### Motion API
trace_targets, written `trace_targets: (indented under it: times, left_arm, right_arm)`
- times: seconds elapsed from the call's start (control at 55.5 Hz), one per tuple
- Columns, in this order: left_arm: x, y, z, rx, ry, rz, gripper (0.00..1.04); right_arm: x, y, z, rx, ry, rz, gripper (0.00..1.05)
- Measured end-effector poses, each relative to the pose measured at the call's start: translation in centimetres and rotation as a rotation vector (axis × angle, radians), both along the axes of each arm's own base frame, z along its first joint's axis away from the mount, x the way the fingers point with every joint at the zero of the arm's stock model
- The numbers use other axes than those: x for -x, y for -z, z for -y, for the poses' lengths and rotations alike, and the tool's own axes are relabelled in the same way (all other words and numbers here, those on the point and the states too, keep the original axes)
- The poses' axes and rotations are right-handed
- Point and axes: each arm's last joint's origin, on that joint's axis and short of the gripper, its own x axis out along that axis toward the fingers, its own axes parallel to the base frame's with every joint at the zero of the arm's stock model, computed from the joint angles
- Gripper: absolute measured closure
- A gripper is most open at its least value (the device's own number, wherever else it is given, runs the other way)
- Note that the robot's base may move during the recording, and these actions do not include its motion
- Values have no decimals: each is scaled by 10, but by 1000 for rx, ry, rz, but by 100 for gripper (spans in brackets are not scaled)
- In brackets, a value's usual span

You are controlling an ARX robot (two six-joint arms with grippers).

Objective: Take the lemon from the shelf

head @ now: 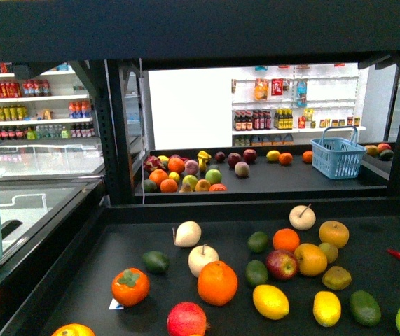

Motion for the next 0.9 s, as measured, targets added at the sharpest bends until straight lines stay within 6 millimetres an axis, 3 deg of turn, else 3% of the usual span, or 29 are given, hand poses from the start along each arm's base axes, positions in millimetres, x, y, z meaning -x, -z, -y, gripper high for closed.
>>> trace_targets:
  times: [0.072, 0.18, 0.522, 0.793, 0.901]
  left_arm:
    - [1, -3, 1, 6, -3, 13, 74]
    - [3, -3, 2, 57, -17, 22, 82]
    - [19, -20, 26, -26, 80, 30, 85]
    - [53, -78, 84, -115, 314, 147, 89]
    - [71, -92, 119, -146, 443, 179, 91]
  right_arm:
    - [0, 0, 0, 0, 0, 0, 7]
    - [0, 0, 0, 0, 0, 0, 7]
    - [0, 0, 0, 0, 0, 0, 7]
    - [0, 0, 0, 0, 0, 0, 7]
    - [0, 0, 0, 0, 0, 0, 7]
